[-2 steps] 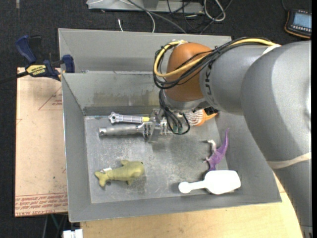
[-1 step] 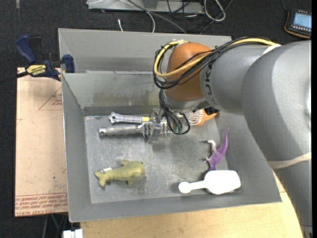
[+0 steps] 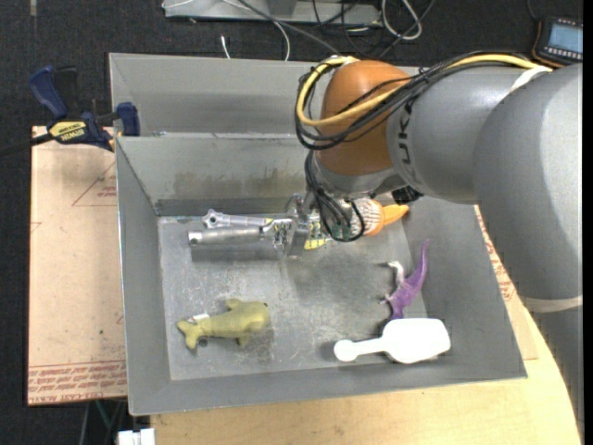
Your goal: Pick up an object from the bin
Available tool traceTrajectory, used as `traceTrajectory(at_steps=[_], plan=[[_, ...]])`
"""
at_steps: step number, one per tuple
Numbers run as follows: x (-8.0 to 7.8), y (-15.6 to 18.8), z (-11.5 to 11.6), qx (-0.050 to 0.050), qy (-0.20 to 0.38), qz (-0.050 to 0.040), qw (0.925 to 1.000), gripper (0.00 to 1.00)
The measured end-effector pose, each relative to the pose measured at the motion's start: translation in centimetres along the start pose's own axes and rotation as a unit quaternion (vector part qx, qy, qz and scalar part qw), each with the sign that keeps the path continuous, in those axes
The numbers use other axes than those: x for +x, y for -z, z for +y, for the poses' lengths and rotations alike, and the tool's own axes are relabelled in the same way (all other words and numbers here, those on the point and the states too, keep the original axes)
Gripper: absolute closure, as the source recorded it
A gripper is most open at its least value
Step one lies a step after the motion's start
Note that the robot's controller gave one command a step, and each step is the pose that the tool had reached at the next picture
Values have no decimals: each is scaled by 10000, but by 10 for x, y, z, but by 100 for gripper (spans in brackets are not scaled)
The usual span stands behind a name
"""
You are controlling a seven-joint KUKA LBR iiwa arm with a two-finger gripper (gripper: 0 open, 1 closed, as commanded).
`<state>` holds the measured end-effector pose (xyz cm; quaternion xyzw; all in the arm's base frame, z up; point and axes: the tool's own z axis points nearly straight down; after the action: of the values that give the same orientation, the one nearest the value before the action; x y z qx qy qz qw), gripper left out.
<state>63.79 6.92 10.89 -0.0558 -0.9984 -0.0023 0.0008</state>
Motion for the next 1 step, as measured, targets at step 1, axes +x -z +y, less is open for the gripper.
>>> traceTrajectory(at_steps=[1], plan=[[-2, 28, 1, -9, 3, -30, 10000, 100]])
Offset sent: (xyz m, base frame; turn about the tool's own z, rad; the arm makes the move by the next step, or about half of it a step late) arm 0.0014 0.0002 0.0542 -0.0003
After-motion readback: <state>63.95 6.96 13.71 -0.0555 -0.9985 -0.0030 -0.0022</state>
